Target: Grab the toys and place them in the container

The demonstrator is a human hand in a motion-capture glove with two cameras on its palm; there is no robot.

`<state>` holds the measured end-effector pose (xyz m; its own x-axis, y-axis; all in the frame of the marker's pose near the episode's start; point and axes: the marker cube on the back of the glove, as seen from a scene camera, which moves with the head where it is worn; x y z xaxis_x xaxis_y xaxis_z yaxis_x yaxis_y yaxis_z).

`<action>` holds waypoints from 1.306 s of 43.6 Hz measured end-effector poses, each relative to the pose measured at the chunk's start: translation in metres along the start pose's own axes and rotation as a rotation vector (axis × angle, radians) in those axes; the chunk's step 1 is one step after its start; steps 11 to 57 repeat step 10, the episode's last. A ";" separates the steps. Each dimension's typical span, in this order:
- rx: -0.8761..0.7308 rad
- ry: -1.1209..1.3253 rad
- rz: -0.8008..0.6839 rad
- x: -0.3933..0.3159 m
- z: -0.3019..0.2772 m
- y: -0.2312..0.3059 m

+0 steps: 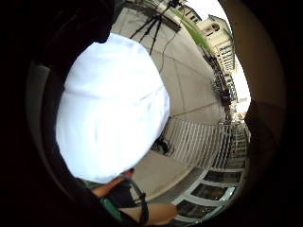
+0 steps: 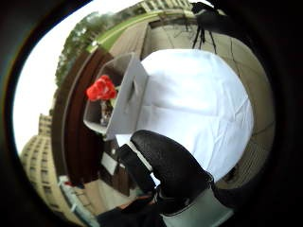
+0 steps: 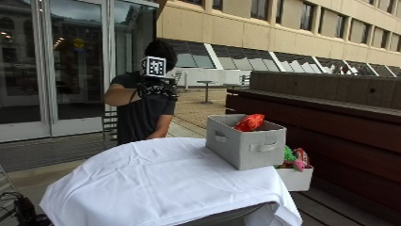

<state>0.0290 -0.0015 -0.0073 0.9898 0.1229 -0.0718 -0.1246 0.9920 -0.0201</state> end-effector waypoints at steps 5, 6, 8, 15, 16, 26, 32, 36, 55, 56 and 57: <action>0.101 0.000 -0.189 0.019 0.015 0.006; 0.113 0.000 -0.198 0.021 0.018 0.006; 0.121 0.000 -0.200 0.022 0.023 0.008; 0.124 0.001 -0.198 0.023 0.027 0.009; 0.124 0.001 -0.198 0.023 0.027 0.009; 0.124 0.001 -0.198 0.023 0.027 0.009; 0.124 0.001 -0.198 0.023 0.027 0.009; 0.124 0.001 -0.198 0.023 0.027 0.009; 0.124 0.001 -0.198 0.023 0.027 0.009; 0.124 0.001 -0.198 0.023 0.027 0.009; 0.124 0.001 -0.198 0.023 0.027 0.009</action>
